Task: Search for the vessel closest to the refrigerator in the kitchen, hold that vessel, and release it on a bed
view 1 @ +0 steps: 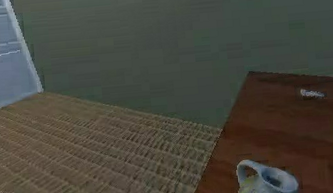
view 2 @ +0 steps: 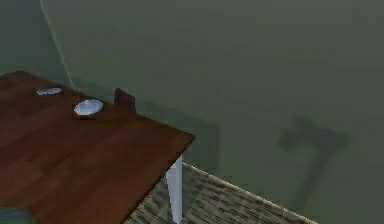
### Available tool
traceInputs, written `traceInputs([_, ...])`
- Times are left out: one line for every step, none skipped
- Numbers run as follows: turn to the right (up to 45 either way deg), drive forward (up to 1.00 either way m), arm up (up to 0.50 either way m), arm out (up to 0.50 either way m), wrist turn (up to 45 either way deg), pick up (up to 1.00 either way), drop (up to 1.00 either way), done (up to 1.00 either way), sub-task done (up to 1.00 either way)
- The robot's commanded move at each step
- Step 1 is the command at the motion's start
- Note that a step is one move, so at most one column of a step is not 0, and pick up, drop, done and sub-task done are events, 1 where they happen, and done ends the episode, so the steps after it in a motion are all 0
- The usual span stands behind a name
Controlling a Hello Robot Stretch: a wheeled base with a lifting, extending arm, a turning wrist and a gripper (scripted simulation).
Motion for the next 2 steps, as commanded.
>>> traceInputs([-45.0,0.00,0.00,0.00,0.0,0.00,0.00,0.00,0.00])
traceInputs([-45.0,0.00,0.00,0.00,0.0,0.00,0.00,0.00,0.00])
